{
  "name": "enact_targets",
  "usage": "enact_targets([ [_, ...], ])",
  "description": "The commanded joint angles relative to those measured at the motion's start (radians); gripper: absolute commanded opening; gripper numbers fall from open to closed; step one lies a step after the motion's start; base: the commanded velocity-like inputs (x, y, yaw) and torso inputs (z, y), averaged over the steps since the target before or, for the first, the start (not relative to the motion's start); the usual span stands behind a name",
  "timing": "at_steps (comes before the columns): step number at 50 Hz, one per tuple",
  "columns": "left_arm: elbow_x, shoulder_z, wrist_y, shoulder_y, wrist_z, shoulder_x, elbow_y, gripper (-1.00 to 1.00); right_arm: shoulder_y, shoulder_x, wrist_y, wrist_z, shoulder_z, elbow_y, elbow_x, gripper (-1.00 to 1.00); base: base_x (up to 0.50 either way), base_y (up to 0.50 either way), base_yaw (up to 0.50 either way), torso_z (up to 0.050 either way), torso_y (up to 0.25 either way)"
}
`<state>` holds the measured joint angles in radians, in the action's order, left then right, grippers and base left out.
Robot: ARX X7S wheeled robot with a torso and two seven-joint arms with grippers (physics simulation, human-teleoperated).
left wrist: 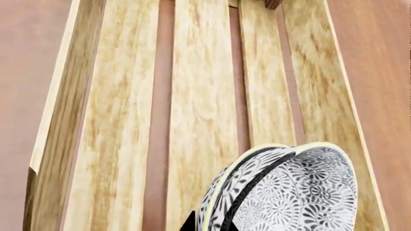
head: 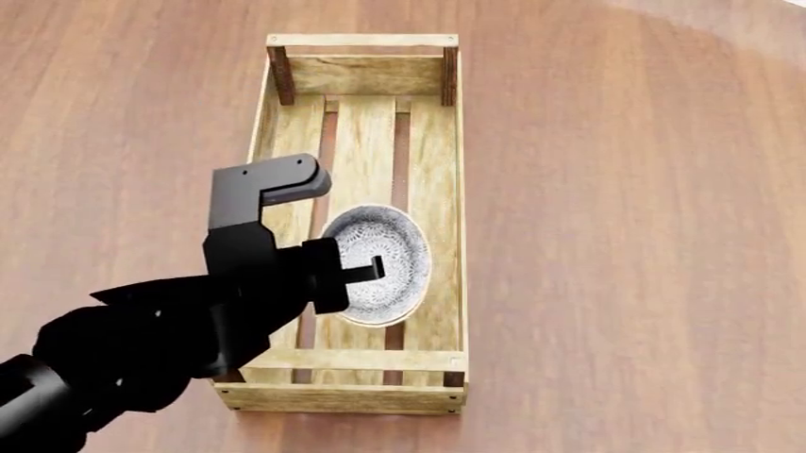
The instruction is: Stack the right bowl on the left bowl and place them in the tray.
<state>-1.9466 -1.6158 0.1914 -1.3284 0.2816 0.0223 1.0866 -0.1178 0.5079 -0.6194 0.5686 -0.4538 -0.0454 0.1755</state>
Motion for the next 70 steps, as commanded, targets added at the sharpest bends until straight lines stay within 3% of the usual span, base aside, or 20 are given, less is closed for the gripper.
enact_targets([
  [1, 0.011, 0.003, -0.04, -0.012, -0.094, -0.022, 0.003, 1.0, 0.011, -0.02, 0.01, -0.021, 0.023, -0.012, -0.016, 1.0, 0.0, 0.0, 0.0, 0.0, 0.0],
  [22, 0.205, 0.009, -0.203, -0.095, -0.101, -0.021, -0.121, 1.0, 0.001, -0.022, 0.017, -0.018, 0.011, 0.009, -0.037, 1.0, 0.0, 0.0, 0.0, 0.0, 0.0],
  [26, 0.206, 0.018, -0.21, -0.103, -0.068, 0.011, -0.207, 1.0, -0.007, -0.019, 0.023, -0.012, 0.012, 0.026, -0.042, 1.0, 0.0, 0.0, 0.0, 0.0, 0.0],
  [39, 0.296, 0.039, -0.279, -0.179, 0.296, 0.319, -0.961, 1.0, -0.108, 0.01, 0.05, 0.04, 0.02, 0.182, -0.134, 1.0, 0.0, 0.0, 0.0, 0.0, 0.0],
  [49, 0.403, 0.04, -0.292, -0.23, 0.479, 0.475, -1.385, 1.0, -0.168, 0.015, 0.058, 0.061, 0.011, 0.264, -0.205, 1.0, 0.0, 0.0, 0.0, 0.0, 0.0],
  [59, 0.681, -0.009, -0.264, -0.228, 0.622, 0.634, -1.764, 1.0, -0.168, 0.008, 0.071, 0.051, -0.008, 0.273, -0.222, 1.0, 0.0, 0.0, 0.0, 0.0, 0.0],
  [70, 1.037, -0.076, -0.176, -0.171, 0.777, 0.79, -1.999, 1.0, -0.152, 0.004, 0.077, 0.041, -0.017, 0.269, -0.213, 1.0, 0.0, 0.0, 0.0, 0.0, 0.0],
])
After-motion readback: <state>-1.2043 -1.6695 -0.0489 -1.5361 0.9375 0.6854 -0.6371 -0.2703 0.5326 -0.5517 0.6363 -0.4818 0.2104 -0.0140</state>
